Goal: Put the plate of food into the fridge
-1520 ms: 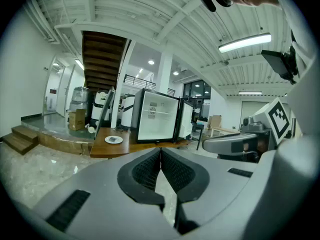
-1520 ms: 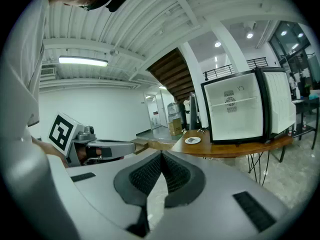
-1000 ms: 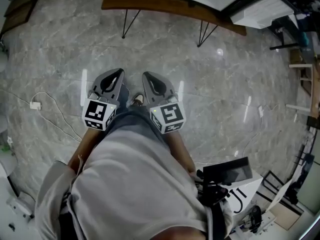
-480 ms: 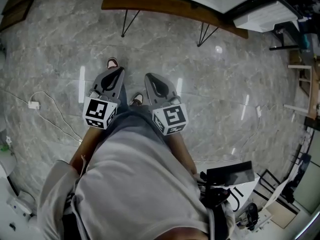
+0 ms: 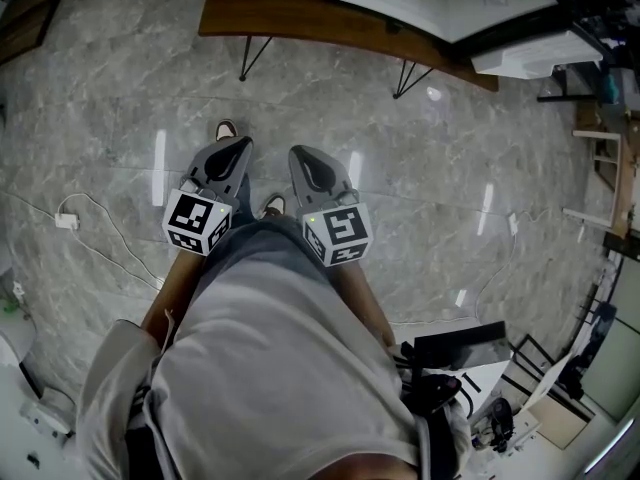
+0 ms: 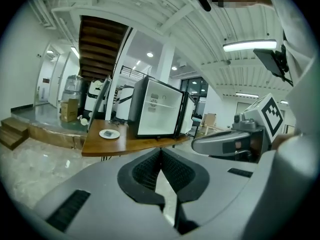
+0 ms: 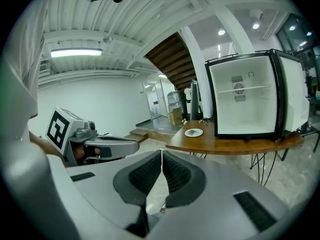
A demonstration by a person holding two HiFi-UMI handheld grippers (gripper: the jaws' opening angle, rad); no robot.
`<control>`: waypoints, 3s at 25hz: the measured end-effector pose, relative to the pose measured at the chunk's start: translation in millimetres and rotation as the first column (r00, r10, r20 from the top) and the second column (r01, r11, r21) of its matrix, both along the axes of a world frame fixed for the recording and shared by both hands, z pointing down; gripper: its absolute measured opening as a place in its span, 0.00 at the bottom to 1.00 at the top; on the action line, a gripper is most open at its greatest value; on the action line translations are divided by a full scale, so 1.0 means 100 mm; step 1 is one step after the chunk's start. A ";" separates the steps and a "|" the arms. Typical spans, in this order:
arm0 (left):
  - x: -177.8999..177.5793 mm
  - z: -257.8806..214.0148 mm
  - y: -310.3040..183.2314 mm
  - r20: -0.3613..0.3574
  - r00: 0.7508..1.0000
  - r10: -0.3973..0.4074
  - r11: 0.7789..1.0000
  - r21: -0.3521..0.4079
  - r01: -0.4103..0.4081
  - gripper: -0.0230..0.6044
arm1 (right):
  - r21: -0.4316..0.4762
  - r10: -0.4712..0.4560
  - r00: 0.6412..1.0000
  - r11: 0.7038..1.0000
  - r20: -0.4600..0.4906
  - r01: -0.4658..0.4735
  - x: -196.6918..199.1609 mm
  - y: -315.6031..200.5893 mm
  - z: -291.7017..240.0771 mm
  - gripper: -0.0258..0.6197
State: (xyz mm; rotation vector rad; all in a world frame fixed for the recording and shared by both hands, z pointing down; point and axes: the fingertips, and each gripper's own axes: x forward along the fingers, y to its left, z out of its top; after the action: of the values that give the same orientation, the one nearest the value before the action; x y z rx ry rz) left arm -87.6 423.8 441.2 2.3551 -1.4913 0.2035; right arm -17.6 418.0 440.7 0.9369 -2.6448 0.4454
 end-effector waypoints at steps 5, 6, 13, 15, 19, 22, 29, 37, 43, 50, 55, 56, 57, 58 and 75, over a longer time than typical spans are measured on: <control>-0.41 -0.01 -0.65 -0.054 0.998 0.014 1.000 -0.025 -0.015 0.07 | -0.033 0.051 0.999 0.998 -0.017 -0.051 -0.34 -0.65 0.02 0.07; -0.52 -0.02 -0.78 -0.059 0.998 0.013 0.999 -0.028 -0.015 0.07 | -0.042 0.056 0.998 0.998 -0.021 -0.056 -0.44 -0.77 0.04 0.07; -1.52 -0.02 -1.69 -0.164 0.986 -0.005 0.998 -0.064 -0.006 0.07 | -0.087 0.094 0.995 0.992 -0.027 -0.096 -1.28 -1.65 0.08 0.07; -1.84 -0.05 -1.93 -0.169 0.986 -0.008 0.998 -0.060 -0.002 0.07 | -0.109 0.113 0.993 0.987 -0.030 -0.116 -1.52 -1.86 0.10 0.07; -2.50 -0.07 -2.44 -0.182 0.983 -0.039 0.998 -0.060 0.029 0.07 | -0.119 0.110 0.991 0.986 -0.077 -0.119 -2.08 -2.29 0.15 0.07; -2.89 -0.10 -2.75 -0.189 0.981 -0.039 0.998 -0.055 0.029 0.07 | -0.125 0.093 0.992 0.987 -0.085 -0.103 -2.50 -2.56 0.15 0.07; -3.52 0.00 -3.42 -0.245 0.969 -0.033 0.997 -0.072 0.016 0.07 | -0.160 0.044 0.996 0.986 -0.082 -0.056 -3.11 -3.03 0.25 0.07; -3.37 0.13 -4.08 -0.215 0.976 0.038 0.991 -0.114 -0.064 0.07 | -0.195 0.129 0.990 0.971 -0.062 -0.139 -2.98 -3.74 0.33 0.07; -3.27 0.44 -4.95 -0.092 0.994 0.058 0.989 -0.128 -0.069 0.07 | -0.236 0.141 0.989 0.960 -0.052 -0.149 -2.79 -4.59 0.61 0.07; -3.17 0.87 -6.12 0.071 0.993 0.096 0.983 -0.164 -0.084 0.07 | -0.431 0.243 0.969 0.880 0.044 -0.201 -2.59 -5.70 1.11 0.08; -2.98 1.24 -6.68 0.124 0.983 0.138 0.965 -0.240 -0.106 0.07 | -0.600 0.338 0.936 0.771 0.103 -0.212 -2.46 -6.22 1.51 0.27; -2.96 1.31 -6.75 0.137 0.981 0.140 0.962 -0.254 -0.102 0.07 | -0.611 0.358 0.929 0.758 0.095 -0.230 -2.42 -6.30 1.55 0.27; -2.93 1.37 -6.80 0.144 0.979 0.143 0.959 -0.266 -0.100 0.07 | -0.621 0.377 0.922 0.744 0.087 -0.246 -2.38 -6.37 1.59 0.27; -2.89 1.43 -6.85 0.149 0.978 0.149 0.955 -0.277 -0.104 0.07 | -0.633 0.393 0.916 0.731 0.082 -0.257 -2.35 -6.44 1.63 0.27; -2.92 1.94 -7.11 0.096 0.990 0.103 0.914 -0.402 -0.057 0.07 | -0.831 0.581 0.809 0.492 0.092 -0.259 -2.34 -6.80 2.12 0.26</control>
State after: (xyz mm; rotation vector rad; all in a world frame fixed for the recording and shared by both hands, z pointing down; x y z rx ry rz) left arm -379.3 -287.1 634.9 2.1000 -1.2570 0.6139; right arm -251.4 -261.7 652.8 1.2400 -1.9811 1.9095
